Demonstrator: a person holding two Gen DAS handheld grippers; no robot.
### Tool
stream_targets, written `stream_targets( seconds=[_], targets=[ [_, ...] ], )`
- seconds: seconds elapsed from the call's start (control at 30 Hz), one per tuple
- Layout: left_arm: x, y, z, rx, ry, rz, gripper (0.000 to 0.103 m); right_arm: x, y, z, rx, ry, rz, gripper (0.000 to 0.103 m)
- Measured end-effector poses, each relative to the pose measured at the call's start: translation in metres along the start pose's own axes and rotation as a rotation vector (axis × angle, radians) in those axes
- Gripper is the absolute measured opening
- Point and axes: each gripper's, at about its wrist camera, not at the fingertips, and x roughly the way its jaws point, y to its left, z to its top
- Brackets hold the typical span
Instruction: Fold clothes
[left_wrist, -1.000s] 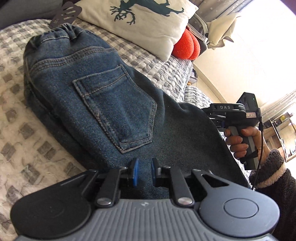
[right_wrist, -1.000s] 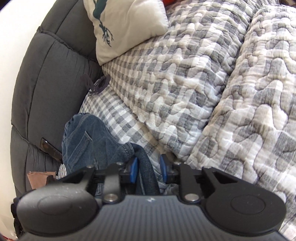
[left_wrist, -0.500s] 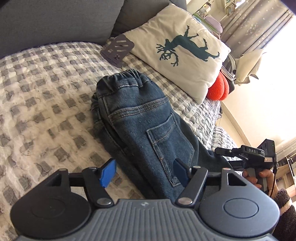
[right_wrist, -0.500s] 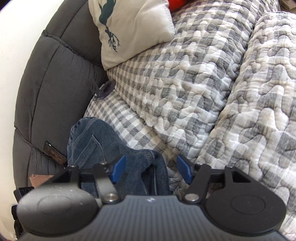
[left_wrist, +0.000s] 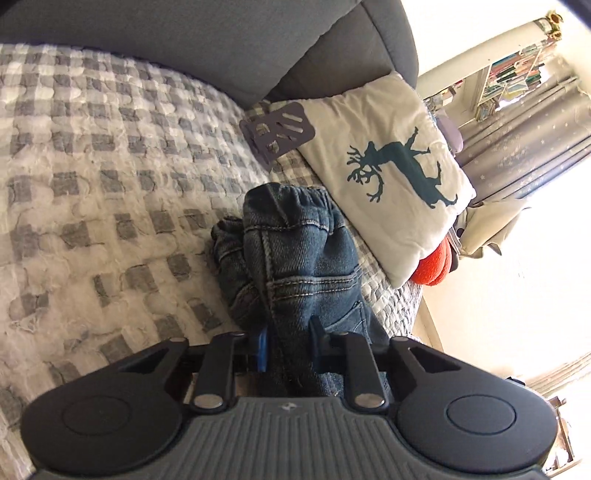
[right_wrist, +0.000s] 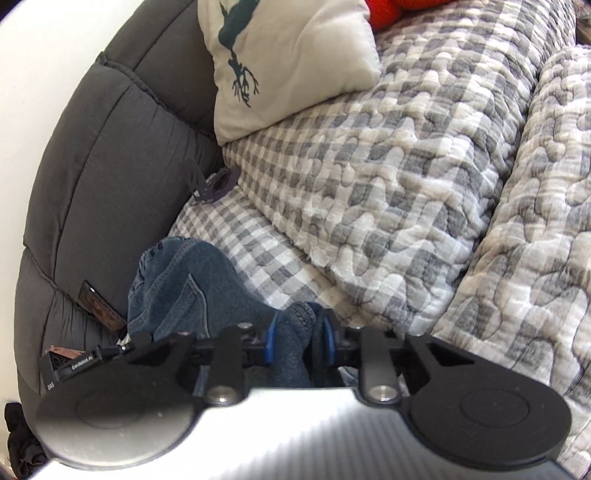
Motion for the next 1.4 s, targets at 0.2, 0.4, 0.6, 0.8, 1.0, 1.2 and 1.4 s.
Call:
stream_targets(
  seconds=[0.2, 0.4, 0.6, 0.8, 1.0, 1.2, 1.4],
  targets=[
    [0.010, 0.005, 0.007, 0.015, 0.026, 0.018, 0.021, 0.008, 0.019, 0.024, -0.091, -0.035, -0.065, 0.003],
    [0.000, 0.004, 0.006, 0.079, 0.053, 0.051, 0.036, 0.005, 0.017, 0.020, -0.095, -0.070, -0.160, 0.025],
    [-0.028, -0.038, -0.002, 0.298, -0.023, 0.091, 0.039, -0.048, 0.065, -0.019, -0.296, -0.203, -0.290, 0.031],
    [-0.002, -0.102, -0.027, 0.473, 0.123, -0.065, 0.048, -0.056, 0.100, -0.085, -0.443, -0.220, -0.430, 0.030],
    [0.052, -0.155, -0.077, 0.595, 0.325, -0.157, 0.048, -0.069, 0.062, -0.124, -0.384, -0.220, -0.550, 0.001],
    [0.076, -0.185, -0.104, 0.691, 0.390, -0.220, 0.048, -0.134, 0.037, -0.139, -0.233, -0.345, -0.680, 0.024],
    [0.117, -0.207, -0.139, 0.757, 0.450, -0.226, 0.048, -0.134, 0.062, -0.175, -0.285, -0.380, -0.662, 0.026]
  ],
)
